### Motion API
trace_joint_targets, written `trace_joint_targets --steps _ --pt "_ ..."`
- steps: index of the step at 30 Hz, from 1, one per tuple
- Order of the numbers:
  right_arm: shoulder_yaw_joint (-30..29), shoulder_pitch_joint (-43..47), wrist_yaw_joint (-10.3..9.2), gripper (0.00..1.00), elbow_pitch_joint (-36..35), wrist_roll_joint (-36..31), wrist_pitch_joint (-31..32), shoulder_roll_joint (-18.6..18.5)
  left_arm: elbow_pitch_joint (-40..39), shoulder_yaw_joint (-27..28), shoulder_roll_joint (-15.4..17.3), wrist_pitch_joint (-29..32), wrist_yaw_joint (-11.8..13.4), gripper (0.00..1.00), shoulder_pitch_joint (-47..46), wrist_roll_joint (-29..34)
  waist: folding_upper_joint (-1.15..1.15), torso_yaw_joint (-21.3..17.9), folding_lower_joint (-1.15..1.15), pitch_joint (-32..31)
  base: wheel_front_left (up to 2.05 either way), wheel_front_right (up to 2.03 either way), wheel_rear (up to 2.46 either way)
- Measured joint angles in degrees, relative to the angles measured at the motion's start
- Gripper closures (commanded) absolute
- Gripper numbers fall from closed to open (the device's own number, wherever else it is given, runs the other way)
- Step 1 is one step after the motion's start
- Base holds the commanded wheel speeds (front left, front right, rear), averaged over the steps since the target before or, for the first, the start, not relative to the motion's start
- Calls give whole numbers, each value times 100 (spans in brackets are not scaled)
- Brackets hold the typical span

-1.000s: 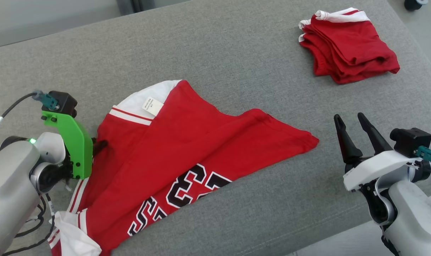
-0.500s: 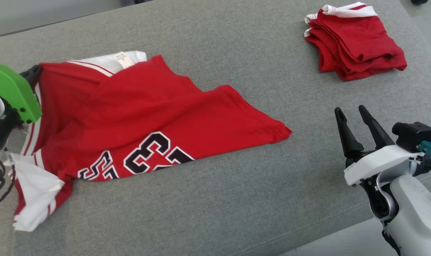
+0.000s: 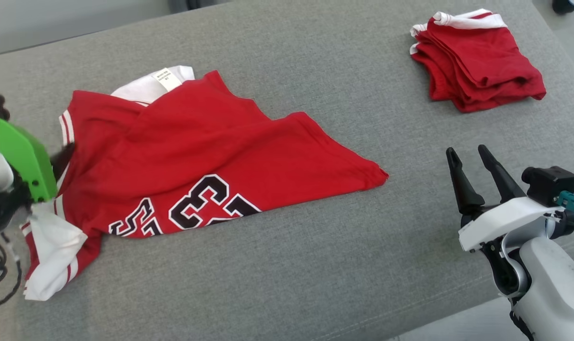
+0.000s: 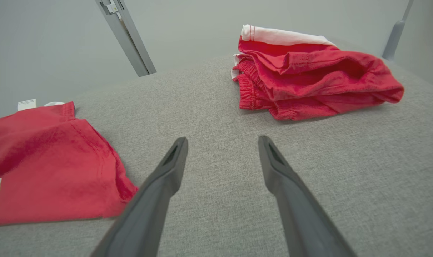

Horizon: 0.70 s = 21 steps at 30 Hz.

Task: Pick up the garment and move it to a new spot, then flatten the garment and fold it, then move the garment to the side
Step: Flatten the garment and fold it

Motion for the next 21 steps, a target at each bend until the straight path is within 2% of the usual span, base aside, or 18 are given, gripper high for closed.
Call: trace_joint_targets --steps 3,9,14,21 --pt "13 62 0 0 1 -7 -1 0 -74 -88 191 593 -14 0 123 -146 0 83 0 -84 0 0 0" --pt "-8 144 0 0 8 -20 -1 -37 -519 -51 609 806 138 0 174 -246 0 216 0 -217 0 0 0" --pt "29 203 0 0 32 -23 -1 -49 -1048 -88 831 1235 492 0 465 -445 0 330 0 -308 0 0 0" --pt "134 168 0 0 30 -14 -1 -27 -1750 -13 929 1560 929 0 721 -814 0 339 0 -324 0 0 0"
